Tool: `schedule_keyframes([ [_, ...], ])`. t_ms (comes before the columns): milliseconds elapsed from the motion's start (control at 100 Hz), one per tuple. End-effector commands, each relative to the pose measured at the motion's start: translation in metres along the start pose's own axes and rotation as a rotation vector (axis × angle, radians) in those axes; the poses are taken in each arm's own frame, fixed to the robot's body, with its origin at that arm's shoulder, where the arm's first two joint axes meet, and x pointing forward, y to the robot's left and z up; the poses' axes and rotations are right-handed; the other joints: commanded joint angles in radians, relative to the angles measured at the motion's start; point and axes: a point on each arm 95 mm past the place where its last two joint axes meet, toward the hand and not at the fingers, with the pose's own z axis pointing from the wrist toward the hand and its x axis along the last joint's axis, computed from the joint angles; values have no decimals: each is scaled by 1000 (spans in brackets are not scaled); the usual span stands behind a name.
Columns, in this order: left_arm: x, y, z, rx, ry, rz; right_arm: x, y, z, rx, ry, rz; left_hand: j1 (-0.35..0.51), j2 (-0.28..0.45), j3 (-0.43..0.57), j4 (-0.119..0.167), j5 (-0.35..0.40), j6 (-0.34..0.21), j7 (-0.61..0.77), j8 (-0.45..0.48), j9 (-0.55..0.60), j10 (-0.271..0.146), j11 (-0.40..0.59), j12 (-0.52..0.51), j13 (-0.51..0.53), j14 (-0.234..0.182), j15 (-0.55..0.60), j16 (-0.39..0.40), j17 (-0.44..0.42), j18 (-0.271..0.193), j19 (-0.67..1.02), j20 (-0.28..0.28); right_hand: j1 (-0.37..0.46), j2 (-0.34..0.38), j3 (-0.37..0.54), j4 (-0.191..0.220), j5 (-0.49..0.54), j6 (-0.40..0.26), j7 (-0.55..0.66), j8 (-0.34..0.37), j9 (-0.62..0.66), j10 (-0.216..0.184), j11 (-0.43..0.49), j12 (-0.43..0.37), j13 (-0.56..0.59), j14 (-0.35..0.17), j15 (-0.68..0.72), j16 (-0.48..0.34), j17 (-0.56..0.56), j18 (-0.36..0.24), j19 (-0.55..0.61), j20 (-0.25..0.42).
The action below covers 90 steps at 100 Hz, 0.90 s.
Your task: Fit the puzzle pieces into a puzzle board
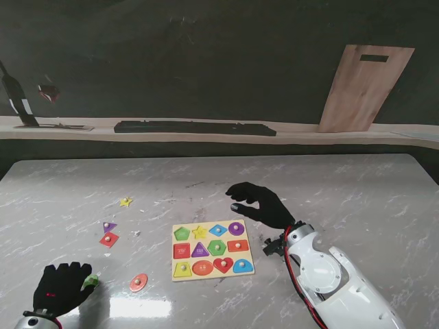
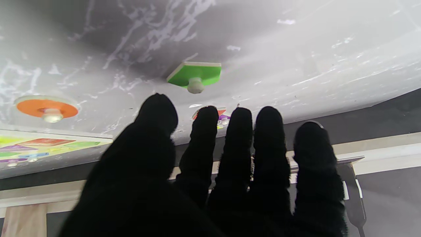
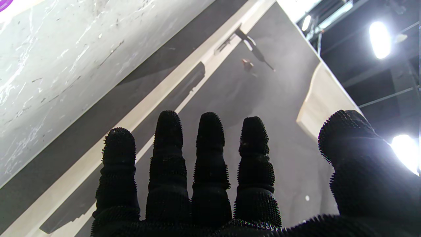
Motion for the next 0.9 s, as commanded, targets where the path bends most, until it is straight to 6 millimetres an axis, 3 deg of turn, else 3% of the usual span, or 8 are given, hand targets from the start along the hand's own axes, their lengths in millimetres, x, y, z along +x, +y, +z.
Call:
schedule_keyframes([
  [0, 0, 4, 1, -14, -3, -5, 0, -3, -1, 4, -2, 1, 35, 13, -20, -21, 13, 15, 7, -7, 6, 17, 19, -9, 18, 27, 26, 1, 3, -33, 19, 8, 5, 22, -14, 21, 23, -24, -21, 12, 18, 12, -1, 6, 17, -1, 9, 12, -5, 6, 13, 11],
  [810, 1, 14, 10, -39, -26, -24, 0, -3, -1, 4, -6, -1, 147, 7, -54, -16, 12, -23, 91, -12, 22, -1, 28, -14, 22, 25, 25, -12, 6, -32, 17, 1, 6, 24, -14, 21, 18, -27, -23, 11, 16, 12, -1, 5, 16, -2, 9, 12, -6, 7, 13, 11],
  [890, 2, 14, 10, -46, -27, -28, 0, -3, -1, 4, -6, -1, 178, 13, -52, -8, 11, -29, 146, -23, 48, -3, 12, 78, 27, 26, 30, -15, 9, -31, 20, -2, 6, 23, -14, 21, 20, -27, -22, 11, 17, 12, -1, 5, 17, -2, 9, 12, -6, 7, 13, 11],
])
